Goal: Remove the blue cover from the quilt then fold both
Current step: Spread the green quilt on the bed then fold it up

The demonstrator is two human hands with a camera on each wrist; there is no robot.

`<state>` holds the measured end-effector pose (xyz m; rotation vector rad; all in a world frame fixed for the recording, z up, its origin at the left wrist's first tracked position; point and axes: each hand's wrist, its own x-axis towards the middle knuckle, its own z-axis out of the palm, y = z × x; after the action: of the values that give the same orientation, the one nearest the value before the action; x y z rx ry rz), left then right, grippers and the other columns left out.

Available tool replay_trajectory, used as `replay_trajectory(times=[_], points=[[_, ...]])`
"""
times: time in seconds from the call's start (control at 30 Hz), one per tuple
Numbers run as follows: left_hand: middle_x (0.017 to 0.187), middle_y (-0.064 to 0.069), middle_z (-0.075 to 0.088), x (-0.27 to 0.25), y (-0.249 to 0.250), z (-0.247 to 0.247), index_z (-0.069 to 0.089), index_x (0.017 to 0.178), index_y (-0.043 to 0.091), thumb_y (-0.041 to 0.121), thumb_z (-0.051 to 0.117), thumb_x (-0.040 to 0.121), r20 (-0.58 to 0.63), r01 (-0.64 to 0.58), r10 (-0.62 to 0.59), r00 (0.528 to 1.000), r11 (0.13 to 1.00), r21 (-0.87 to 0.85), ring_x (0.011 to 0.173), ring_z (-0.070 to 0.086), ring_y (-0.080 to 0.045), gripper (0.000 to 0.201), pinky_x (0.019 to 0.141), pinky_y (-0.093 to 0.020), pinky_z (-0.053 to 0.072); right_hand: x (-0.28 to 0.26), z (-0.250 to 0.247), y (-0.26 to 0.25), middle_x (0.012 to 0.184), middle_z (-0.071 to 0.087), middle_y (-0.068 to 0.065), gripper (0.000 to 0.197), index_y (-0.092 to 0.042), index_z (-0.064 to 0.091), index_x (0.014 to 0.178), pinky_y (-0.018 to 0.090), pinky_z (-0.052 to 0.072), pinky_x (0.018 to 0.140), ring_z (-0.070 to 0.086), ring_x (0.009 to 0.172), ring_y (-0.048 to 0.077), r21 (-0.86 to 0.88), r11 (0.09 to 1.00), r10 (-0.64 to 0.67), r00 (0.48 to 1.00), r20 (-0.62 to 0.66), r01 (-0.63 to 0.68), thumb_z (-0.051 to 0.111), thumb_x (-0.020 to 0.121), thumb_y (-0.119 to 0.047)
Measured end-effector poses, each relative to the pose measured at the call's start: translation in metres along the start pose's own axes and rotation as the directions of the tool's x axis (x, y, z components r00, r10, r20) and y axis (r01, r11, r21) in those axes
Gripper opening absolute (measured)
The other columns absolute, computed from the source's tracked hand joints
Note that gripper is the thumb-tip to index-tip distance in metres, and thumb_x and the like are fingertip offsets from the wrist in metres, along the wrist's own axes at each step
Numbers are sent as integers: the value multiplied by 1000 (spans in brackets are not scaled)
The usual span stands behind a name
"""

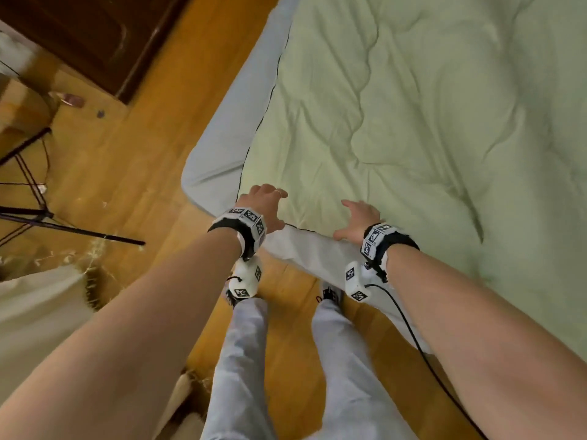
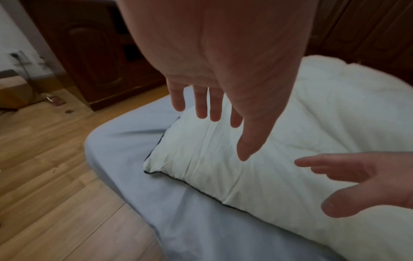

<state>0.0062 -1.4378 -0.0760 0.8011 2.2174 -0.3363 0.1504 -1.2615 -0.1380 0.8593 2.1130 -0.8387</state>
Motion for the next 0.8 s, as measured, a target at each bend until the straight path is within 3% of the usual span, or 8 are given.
replay_trajectory(times=[0.13,0.2,0.3,0.37,0.43,0.53,0.63,0.8], points=[[157,-1,21,89,-20,48,22,152,30,47,81,69,86,-121,110,990,984,129,144,22,-27,103,111,-52,31,73,50,2,158,13,5,120,-40,15,152,60,23,114,11,147,31,-42,998,59,997,46,-57,87,56,-43],[156,-1,20,121,-24,76,16,152,28,47,84,65,96,-182,166,981,966,182,144,20,-29,113,111,-56,28,92,73,5,159,9,0,115,-45,13,150,62,18,114,10,148,27,-88,987,135,990,-29,-137,86,60,-39],[145,-5,38,149,-28,90,29,146,24,17,67,83,-49,-204,215,975,965,163,135,35,-30,74,103,-52,39,104,85,-1,140,44,5,63,-38,45,134,54,36,103,40,130,29,-61,969,209,927,-311,-239,72,78,-29],[129,-10,55,154,-34,75,45,136,17,3,48,89,-63,-219,229,971,966,136,120,51,-32,48,92,-46,48,99,79,-18,120,59,5,39,-29,54,123,46,46,92,54,115,31,22,970,233,898,-374,-242,61,85,-26],[117,-8,61,144,-52,46,53,127,16,1,46,90,10,-231,232,973,962,149,107,60,-31,41,86,-42,52,79,67,-49,115,65,3,33,-26,55,122,41,50,86,61,106,30,114,970,243,902,-355,-216,56,89,-28],[118,-5,63,109,-98,-20,53,128,18,6,48,90,65,-305,298,952,929,209,105,62,-27,40,81,-38,52,29,43,-113,116,66,1,33,-27,56,125,36,50,84,62,103,29,222,952,271,915,-299,-209,50,92,-30],[116,-6,63,56,-154,-97,55,124,17,7,46,91,48,-353,355,934,892,281,104,62,-27,36,74,-33,48,-28,14,-196,103,68,2,16,-27,58,94,33,47,74,62,89,27,309,934,270,921,-282,-179,43,90,-25],[127,-12,59,-22,-249,-165,52,133,13,10,42,94,15,-334,349,937,882,332,113,59,-30,40,86,-36,49,-105,-6,-317,85,64,4,16,-19,57,80,32,45,68,63,84,31,394,902,278,937,-211,-179,42,81,-21]])
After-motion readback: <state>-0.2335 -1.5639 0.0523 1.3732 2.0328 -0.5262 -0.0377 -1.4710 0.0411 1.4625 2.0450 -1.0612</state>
